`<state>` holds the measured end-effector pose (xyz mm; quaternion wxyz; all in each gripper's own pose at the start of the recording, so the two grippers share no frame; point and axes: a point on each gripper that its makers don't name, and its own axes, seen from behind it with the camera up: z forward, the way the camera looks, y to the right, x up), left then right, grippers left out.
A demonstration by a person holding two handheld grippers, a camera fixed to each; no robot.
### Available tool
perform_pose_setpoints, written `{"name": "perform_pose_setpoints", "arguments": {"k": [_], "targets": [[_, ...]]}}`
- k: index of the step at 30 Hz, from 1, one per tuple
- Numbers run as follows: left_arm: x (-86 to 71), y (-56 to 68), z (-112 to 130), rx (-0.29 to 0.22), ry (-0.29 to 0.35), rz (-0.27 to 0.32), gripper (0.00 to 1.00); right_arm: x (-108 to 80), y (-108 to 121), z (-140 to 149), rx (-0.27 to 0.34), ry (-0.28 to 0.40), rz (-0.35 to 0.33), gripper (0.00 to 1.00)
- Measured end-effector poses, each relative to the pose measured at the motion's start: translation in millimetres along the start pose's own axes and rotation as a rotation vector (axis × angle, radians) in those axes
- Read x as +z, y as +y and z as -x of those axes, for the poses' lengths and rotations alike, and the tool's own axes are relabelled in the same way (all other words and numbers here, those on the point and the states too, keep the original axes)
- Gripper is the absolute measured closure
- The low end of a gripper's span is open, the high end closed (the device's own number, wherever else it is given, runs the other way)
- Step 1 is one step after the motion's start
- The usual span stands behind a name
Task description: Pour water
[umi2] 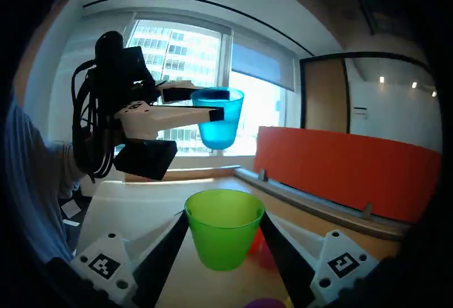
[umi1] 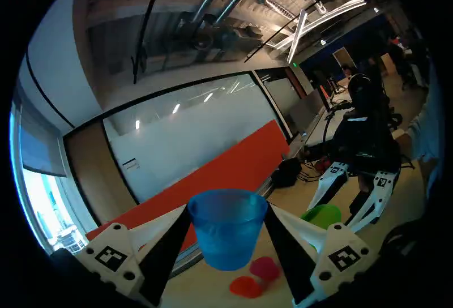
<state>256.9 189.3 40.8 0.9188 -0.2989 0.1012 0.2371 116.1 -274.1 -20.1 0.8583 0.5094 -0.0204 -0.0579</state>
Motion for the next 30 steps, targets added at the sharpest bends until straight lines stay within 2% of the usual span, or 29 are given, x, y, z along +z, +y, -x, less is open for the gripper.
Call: {"name": "perform_pose_setpoints", "arguments": {"k": [20, 30], "targets": [[2.6, -0.1, -18, 0.203, 0.01, -0.016, 0.12, 8.0, -15, 2, -0.011, -0.005, -0.037, 0.08], [3.6, 4.5, -24, 0.294, 0.017, -0.022, 0.12, 12.4, -19, 6, -0.007, -0.007, -0.049, 0.09]]}}
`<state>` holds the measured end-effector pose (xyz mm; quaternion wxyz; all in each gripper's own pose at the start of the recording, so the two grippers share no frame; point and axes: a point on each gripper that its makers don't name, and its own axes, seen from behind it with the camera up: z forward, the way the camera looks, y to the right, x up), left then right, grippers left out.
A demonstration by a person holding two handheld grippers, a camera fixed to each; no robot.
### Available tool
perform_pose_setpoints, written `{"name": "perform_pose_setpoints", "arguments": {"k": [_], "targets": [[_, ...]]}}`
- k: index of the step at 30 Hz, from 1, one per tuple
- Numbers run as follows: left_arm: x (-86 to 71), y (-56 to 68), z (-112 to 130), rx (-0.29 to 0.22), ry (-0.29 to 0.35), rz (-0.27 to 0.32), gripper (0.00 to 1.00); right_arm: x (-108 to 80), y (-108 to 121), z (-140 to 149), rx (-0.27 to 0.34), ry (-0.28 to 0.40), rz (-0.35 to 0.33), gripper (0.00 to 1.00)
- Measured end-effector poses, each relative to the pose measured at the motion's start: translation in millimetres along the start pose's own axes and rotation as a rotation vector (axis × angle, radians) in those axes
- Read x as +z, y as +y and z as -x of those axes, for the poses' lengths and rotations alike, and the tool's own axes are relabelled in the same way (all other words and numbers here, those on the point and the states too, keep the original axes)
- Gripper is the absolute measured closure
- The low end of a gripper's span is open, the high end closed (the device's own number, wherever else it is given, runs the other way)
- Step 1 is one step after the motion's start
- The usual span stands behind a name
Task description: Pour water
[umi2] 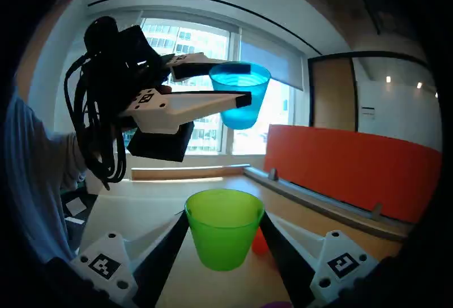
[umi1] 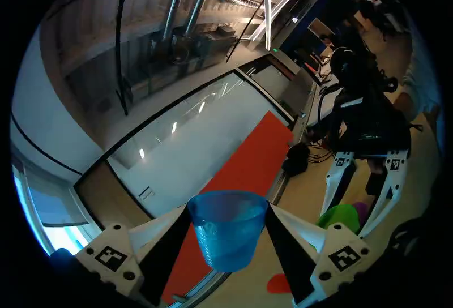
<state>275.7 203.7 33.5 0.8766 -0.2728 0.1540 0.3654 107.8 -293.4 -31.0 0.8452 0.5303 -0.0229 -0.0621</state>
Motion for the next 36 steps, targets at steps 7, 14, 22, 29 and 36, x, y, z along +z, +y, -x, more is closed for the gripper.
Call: {"name": "perform_pose_setpoints", "arguments": {"k": [7, 14, 22, 29, 36], "targets": [[1.4, -0.8, -4, 0.048, 0.004, -0.001, 0.12, 2.9, -2, -1, 0.001, 0.005, -0.003, 0.09], [1.8, -4.6, -6, 0.103, 0.005, -0.007, 0.12, 2.2, 0, -2, 0.007, 0.012, 0.001, 0.09], [0.7, -3.6, -12, 0.168, 0.008, -0.008, 0.12, 2.7, 1, -1, 0.015, 0.016, 0.003, 0.09], [2.9, -5.8, -16, 0.237, 0.006, -0.016, 0.12, 3.0, 2, -1, 0.016, 0.02, 0.005, 0.09], [5.0, -4.5, -18, 0.268, 0.01, -0.018, 0.12, 1.7, 5, -1, 0.017, 0.02, 0.009, 0.09]]}}
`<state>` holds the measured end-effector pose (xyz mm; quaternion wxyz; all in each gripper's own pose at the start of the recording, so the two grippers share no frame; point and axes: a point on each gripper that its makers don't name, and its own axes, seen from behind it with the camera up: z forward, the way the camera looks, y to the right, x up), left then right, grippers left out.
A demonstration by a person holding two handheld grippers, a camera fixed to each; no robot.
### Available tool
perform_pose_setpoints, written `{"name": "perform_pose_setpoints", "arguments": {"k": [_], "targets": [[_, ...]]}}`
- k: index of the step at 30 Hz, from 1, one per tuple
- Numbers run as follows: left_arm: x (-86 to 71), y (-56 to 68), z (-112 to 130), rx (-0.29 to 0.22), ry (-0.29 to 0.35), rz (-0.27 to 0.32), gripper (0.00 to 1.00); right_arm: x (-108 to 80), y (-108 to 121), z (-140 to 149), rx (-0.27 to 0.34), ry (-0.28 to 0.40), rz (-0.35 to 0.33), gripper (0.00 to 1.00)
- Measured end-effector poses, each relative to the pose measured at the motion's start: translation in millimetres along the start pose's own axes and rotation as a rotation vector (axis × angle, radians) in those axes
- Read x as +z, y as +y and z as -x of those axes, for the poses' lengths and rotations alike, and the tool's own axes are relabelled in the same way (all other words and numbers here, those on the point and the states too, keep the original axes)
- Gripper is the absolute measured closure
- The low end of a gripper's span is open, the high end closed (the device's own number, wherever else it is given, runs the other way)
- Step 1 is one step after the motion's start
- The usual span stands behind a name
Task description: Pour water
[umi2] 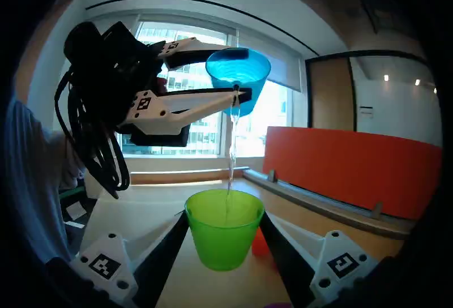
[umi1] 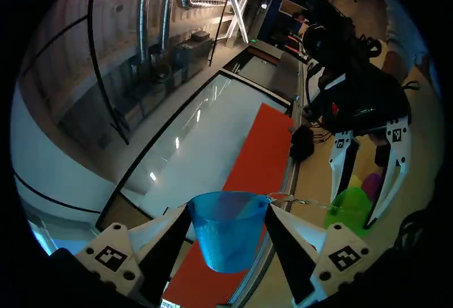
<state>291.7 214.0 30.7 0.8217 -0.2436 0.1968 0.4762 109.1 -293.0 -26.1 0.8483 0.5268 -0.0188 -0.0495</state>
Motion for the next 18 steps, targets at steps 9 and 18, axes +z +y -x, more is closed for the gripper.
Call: {"name": "perform_pose_setpoints", "arguments": {"k": [9, 18], "targets": [[0.9, -2.7, -3.2, 0.035, 0.005, -0.011, 0.12, -1.5, 0.6, -0.5, -0.002, 0.001, 0.003, 0.09], [1.2, -7.7, -5.0, 0.069, 0.008, -0.023, 0.12, -1.7, 2.0, -2.8, -0.006, 0.004, 0.006, 0.09]]}}
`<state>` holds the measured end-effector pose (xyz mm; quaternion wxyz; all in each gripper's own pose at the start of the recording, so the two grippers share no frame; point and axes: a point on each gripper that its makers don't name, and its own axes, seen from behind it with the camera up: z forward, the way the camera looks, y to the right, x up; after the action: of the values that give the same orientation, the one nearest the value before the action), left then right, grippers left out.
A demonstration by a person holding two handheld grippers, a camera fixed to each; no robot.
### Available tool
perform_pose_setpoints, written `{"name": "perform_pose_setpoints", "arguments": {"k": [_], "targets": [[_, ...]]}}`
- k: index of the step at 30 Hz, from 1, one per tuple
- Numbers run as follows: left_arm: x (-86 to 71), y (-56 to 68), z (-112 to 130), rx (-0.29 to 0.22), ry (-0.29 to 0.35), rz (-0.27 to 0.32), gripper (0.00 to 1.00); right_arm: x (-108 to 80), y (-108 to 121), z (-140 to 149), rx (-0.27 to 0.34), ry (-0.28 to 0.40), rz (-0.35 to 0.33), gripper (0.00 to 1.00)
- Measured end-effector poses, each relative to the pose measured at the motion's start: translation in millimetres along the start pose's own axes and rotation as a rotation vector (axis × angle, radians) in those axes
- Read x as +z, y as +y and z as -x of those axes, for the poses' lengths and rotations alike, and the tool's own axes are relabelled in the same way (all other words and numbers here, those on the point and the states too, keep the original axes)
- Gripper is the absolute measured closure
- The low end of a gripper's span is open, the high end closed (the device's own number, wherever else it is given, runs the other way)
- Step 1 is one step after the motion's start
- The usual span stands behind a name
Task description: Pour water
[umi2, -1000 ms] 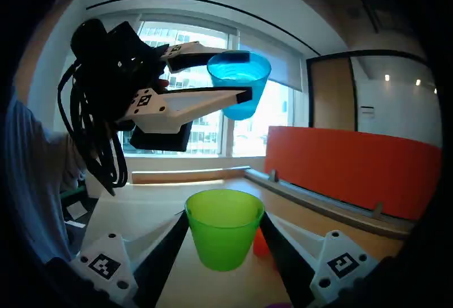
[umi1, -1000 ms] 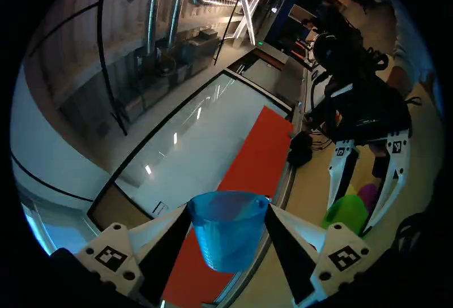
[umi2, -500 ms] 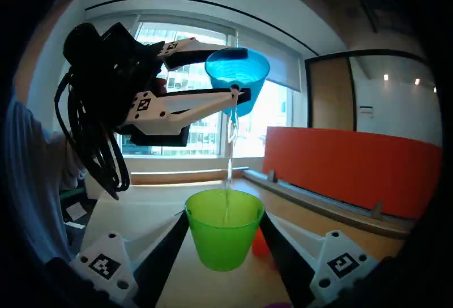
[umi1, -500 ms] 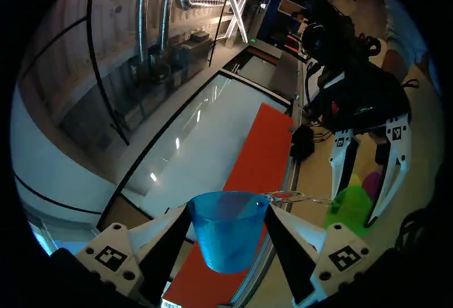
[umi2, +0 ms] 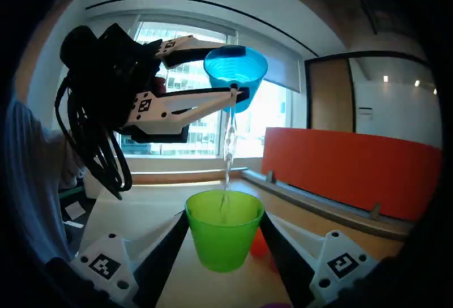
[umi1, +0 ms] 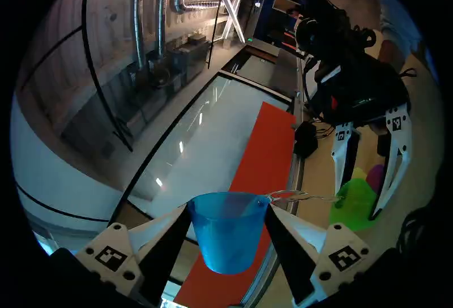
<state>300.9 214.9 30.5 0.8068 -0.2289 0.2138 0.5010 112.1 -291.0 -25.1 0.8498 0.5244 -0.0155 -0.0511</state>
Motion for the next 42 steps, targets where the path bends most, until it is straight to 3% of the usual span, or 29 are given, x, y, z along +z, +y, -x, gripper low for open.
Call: {"name": "perform_pose_setpoints", "arguments": {"k": [42], "targets": [[-1.8, -12.4, -11, 0.173, 0.021, -0.039, 0.12, 0.7, 1, -8, -0.019, 0.008, 0.005, 0.1]]}}
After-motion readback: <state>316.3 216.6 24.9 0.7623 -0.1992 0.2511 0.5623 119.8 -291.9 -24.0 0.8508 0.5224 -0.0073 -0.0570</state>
